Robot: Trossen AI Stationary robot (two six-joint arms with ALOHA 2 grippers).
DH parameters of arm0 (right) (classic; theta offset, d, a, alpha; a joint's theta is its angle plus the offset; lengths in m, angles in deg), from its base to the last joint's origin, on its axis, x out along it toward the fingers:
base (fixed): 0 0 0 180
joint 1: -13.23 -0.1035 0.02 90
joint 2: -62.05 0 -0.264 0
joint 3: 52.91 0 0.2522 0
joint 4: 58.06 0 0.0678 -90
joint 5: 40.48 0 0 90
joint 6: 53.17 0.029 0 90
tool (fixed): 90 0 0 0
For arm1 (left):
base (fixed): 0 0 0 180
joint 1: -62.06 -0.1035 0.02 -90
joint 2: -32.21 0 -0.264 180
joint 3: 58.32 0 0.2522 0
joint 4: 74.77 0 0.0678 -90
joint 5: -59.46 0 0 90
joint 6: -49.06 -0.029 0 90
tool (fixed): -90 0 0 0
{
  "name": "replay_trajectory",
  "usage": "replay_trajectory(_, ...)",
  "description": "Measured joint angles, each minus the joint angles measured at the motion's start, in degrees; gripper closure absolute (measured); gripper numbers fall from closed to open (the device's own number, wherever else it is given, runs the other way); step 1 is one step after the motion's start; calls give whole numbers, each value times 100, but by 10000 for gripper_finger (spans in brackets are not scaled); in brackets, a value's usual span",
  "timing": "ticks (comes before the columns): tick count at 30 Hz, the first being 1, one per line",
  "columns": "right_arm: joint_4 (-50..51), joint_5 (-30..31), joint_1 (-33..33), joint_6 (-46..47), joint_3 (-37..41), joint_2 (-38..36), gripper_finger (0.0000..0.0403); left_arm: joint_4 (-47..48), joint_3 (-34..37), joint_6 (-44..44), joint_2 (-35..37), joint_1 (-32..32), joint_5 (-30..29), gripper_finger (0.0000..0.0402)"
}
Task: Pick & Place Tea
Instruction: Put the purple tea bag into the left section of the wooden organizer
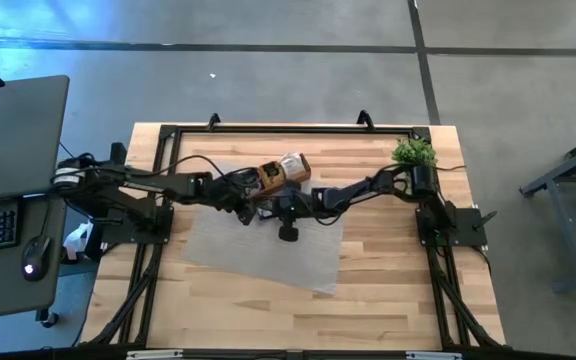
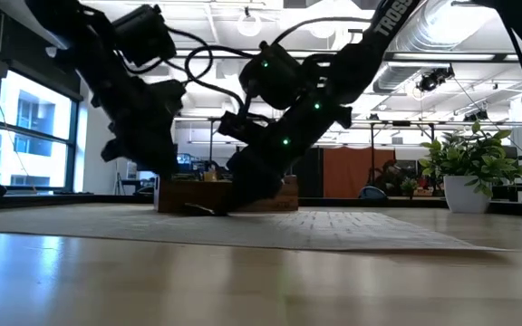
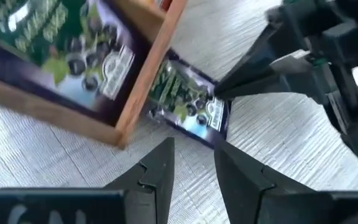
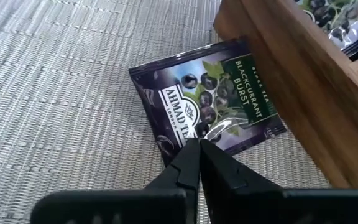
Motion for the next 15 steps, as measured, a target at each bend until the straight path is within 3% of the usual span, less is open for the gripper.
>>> replay_trajectory(6, 18, 148, -137, -180, 8, 13, 398, 14, 0, 987, -330, 0, 297, 289)
replay_trajectory(15, -398, -148, -146, -185, 33, 26, 399, -464, -2, 1300, -768, -2, 330, 289)
